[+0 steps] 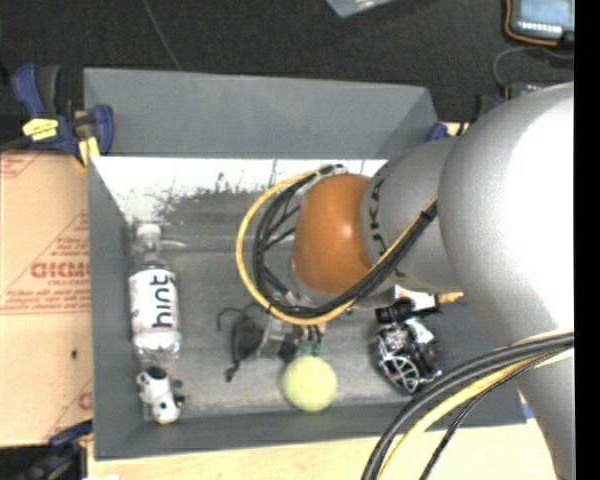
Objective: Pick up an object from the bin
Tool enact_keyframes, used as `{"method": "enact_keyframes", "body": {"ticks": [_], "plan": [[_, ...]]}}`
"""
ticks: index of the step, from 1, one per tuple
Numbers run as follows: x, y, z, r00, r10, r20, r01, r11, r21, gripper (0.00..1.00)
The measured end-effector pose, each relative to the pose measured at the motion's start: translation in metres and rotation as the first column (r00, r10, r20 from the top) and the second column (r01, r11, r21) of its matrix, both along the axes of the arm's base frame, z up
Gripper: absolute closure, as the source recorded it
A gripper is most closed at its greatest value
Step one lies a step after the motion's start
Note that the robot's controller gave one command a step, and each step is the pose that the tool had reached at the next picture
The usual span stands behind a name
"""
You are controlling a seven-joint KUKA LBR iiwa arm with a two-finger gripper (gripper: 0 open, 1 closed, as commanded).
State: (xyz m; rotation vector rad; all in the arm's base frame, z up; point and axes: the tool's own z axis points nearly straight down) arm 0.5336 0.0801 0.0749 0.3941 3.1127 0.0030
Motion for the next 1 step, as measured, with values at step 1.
{"method": "enact_keyframes", "body": {"ticks": [1], "plan": [[-0.0001, -0.0004, 0.017, 1.0, 0.001, -0.001, -0.001, 1.0, 0.0, 1.0]]}}
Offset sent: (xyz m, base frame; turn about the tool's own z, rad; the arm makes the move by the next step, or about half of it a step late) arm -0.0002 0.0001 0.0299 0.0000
